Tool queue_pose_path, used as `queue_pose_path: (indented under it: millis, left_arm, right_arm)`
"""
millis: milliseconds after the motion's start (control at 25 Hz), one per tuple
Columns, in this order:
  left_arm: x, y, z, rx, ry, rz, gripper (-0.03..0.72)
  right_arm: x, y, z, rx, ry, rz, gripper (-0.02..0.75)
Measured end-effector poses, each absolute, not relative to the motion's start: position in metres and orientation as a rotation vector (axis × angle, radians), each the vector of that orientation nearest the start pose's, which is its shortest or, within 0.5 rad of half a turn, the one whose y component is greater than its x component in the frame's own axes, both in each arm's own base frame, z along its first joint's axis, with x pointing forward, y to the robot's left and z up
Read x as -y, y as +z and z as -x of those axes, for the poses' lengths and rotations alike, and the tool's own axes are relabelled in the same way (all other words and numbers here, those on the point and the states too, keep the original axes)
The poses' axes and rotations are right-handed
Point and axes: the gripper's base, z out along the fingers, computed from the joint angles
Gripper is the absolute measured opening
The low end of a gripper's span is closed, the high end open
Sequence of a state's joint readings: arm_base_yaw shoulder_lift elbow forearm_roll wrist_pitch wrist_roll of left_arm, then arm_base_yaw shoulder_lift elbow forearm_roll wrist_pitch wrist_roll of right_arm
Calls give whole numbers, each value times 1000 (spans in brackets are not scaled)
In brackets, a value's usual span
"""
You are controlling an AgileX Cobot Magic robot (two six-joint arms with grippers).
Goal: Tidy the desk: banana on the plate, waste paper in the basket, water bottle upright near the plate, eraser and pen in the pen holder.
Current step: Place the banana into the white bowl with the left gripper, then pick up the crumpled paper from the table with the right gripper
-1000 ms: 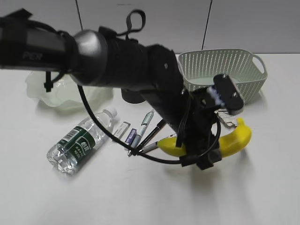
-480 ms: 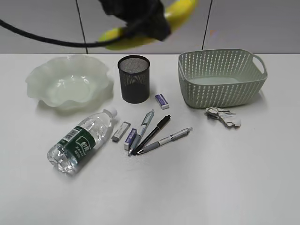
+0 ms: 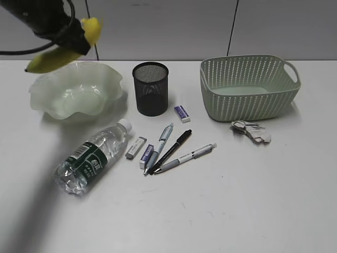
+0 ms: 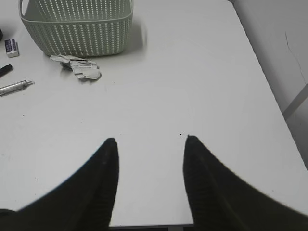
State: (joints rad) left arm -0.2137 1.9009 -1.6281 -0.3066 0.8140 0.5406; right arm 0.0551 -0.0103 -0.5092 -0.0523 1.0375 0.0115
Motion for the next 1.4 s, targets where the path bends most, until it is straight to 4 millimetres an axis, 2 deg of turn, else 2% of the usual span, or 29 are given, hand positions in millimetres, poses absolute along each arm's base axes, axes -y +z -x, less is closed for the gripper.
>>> queue_pose_path:
  millis: [160,280,360,480,560,640,760,920,1040,1160,1320,1400]
  left_arm:
    - [103,225,-433,-2539,-264,-711,326]
    - [104,201,-439,-2581,-272,-701,326]
    - [104,199,-442,-2570,-264,-692,342]
    - [103,205,-442,-2548,-256,-683,473]
    - [103,213,-440,-2535,-255,-685,524]
    - [102,226,-435,-2522,-247,-697,543]
    - [98,258,-424,-2483,-209,-689,552]
    - [88,316,-393,-2467,-172,-614,539]
    - [80,362,-354,-2472,-172,-570,500]
    - [71,407,-305,-2458,-185,-548,463]
    - [58,457,-244,-2336,-182,-462,447]
    - [52,471,-211,-2274,-187,-431,447]
  right_arm:
    - [4,282,7,-2000,-19,41,361]
    - [4,282,7,-2000,-19,41,361]
    - [4,282,7,-2000,-19,41,362]
    - [4,282,7,-2000,-19,41,362]
    - [4,282,7,-2000,-19,41,362]
    - [4,282,7,-2000,-19,41,362]
    - [4,282,7,-2000,-19,41,362]
    - [4,282,7,-2000,-20,41,361]
    - [4,282,7,-2000,-20,41,361]
    - [4,282,7,-2000,-20,41,361]
    - [4,282,7,-2000,-20,41,361]
    - [4,282,7,-2000,-20,41,362]
